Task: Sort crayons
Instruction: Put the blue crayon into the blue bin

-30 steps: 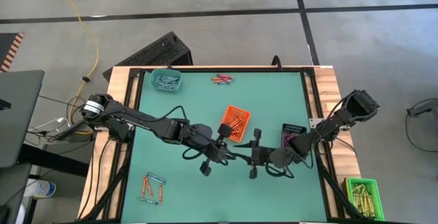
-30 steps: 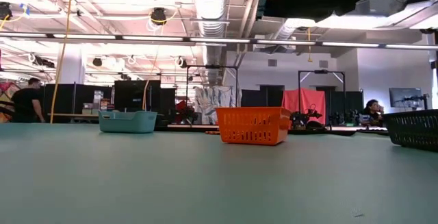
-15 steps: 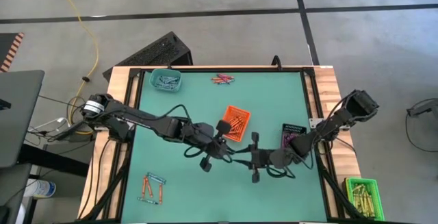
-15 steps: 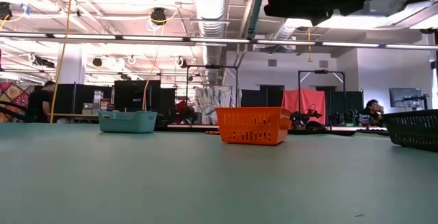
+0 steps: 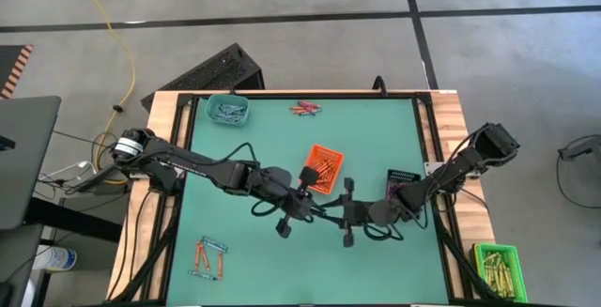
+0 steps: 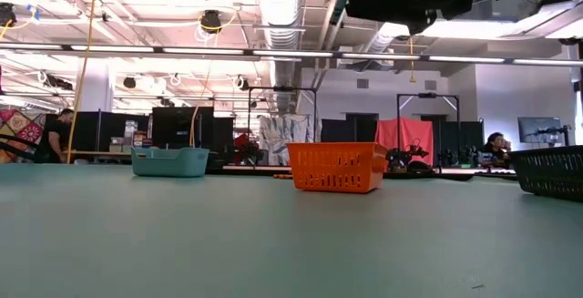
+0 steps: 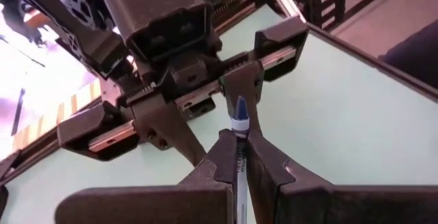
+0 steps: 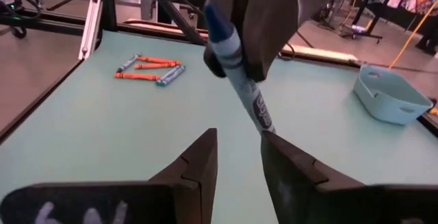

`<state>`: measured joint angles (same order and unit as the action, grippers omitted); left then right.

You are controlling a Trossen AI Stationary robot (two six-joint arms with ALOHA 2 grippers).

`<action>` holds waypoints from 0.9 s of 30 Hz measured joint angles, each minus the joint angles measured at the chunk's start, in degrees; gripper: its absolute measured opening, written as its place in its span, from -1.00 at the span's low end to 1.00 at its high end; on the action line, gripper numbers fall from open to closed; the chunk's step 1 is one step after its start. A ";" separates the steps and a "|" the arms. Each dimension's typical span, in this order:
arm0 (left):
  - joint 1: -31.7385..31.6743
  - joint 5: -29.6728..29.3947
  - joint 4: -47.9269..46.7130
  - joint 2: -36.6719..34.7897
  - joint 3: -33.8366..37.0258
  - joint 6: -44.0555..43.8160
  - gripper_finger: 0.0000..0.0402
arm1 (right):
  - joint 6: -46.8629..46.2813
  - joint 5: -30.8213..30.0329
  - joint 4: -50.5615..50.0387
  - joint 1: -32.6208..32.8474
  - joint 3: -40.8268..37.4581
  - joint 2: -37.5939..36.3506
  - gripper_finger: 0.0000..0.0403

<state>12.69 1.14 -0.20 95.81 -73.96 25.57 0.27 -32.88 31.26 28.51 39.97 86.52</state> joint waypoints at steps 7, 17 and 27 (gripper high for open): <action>0.02 0.09 1.57 -0.02 0.35 -0.56 -0.99 | 1.74 -0.90 1.61 -0.02 0.02 0.00 -0.41; 0.02 0.07 1.20 -0.02 0.37 -2.68 -0.99 | 3.11 -3.52 1.37 -0.11 0.02 0.00 -0.45; 0.01 -0.77 -0.04 0.87 0.44 -2.68 -1.00 | 1.37 -3.32 -4.03 -0.02 0.02 0.00 -0.98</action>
<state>12.70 0.37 -0.24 96.68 -73.52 22.90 1.64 -36.21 27.23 28.49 39.99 86.52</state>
